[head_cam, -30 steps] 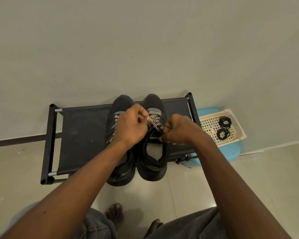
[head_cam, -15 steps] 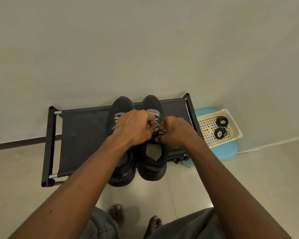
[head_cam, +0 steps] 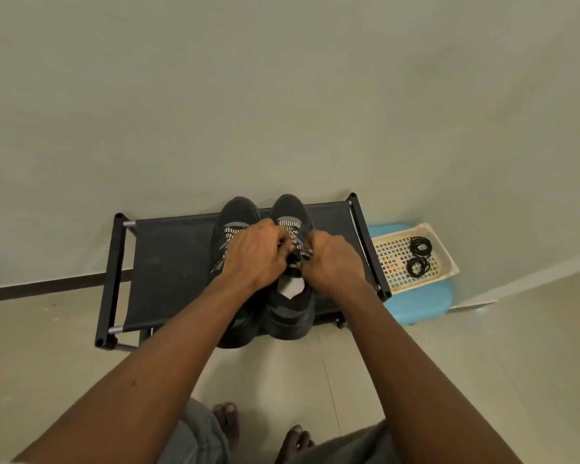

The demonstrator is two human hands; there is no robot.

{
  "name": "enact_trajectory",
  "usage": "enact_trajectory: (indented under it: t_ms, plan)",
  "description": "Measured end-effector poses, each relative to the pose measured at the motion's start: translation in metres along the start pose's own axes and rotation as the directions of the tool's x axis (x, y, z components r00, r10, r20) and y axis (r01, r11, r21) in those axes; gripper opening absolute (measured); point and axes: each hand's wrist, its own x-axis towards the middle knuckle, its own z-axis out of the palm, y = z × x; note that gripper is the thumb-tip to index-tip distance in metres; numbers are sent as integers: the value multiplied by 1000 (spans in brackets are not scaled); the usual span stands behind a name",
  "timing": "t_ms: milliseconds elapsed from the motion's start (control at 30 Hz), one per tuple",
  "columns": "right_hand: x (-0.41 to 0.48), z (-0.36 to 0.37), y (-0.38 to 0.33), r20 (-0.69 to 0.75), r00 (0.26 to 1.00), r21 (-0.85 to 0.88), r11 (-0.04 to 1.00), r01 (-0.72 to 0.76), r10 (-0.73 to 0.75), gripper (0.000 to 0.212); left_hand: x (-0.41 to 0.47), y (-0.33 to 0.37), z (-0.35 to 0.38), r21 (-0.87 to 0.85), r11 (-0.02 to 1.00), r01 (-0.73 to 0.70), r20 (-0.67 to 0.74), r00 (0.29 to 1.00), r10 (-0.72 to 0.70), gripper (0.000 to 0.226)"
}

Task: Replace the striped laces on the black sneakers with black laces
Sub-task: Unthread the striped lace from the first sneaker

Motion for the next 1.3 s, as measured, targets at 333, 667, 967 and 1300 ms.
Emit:
enact_trajectory:
  t_ms: [333,667,967,1300]
  plan:
    - [-1,-11,2,81,997,-17,1000,-10,11,41,3,17,-36,-502,741,445,163,891,-424,22]
    - [7,-3,10,83,997,-37,999,10,-7,33,18,23,-27,55,991,122,400,907,-133,23]
    - [15,-5,4,131,991,-68,998,-17,26,41,33,-2,-35,-34,989,141,287,950,-126,7]
    - [24,-3,6,173,985,-61,998,-9,19,41,40,-38,-49,-858,-20,514,459,747,-481,25]
